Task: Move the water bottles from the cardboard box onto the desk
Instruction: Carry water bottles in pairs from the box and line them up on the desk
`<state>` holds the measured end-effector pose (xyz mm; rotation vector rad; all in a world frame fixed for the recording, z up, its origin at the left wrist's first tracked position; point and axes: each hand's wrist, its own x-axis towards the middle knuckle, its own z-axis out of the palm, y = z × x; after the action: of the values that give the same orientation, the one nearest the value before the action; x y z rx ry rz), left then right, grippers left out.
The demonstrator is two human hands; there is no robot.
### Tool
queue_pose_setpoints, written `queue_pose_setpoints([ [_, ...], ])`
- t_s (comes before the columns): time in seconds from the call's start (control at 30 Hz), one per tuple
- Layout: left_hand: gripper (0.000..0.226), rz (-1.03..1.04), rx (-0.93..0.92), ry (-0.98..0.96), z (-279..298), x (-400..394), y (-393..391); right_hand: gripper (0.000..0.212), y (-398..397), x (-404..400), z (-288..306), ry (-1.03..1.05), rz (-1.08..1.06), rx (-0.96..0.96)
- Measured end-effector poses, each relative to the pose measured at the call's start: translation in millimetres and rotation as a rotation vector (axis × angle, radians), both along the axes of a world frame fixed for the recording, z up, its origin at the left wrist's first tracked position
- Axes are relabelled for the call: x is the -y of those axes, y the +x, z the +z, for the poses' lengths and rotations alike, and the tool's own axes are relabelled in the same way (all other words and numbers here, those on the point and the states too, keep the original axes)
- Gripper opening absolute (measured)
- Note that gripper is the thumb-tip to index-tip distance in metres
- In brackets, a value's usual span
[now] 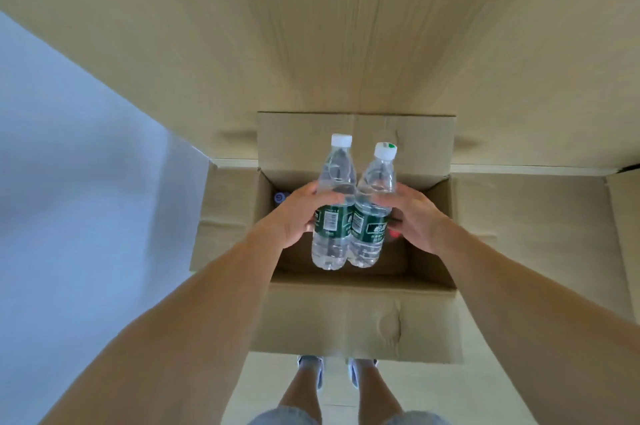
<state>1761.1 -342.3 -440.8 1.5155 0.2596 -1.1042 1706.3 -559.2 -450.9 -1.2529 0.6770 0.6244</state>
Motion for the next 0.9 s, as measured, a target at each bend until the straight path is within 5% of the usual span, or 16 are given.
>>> queue_pose_setpoints([
  [0.17,0.058,0.092,0.075,-0.032,98.1,11.7,-12.6,0.049,0.4,-10.5,102.7,-0.016,-0.083,0.030],
  [0.37,0.038,0.164,0.119,-0.192,191.6,25.5,-23.4,0.072,-3.5,-4.5,199.5,0.000,-0.081,0.139],
  [0.5,0.059,0.236,0.103,-0.205,251.3,42.3,-33.0,0.083,-6.8,3.7,260.2,0.056,-0.103,0.170],
  [0.6,0.069,0.214,0.112,-0.230,284.8,48.8,-35.6,0.080,-10.9,14.1,299.9,0.106,-0.113,0.226],
  [0.73,0.051,0.128,0.126,-0.314,313.5,60.9,-34.7,0.067,-21.7,31.4,334.2,0.217,-0.128,0.245],
  [0.9,0.055,0.064,0.152,-0.348,340.4,78.9,-31.7,0.044,-37.3,54.0,356.8,0.198,-0.074,0.308],
])
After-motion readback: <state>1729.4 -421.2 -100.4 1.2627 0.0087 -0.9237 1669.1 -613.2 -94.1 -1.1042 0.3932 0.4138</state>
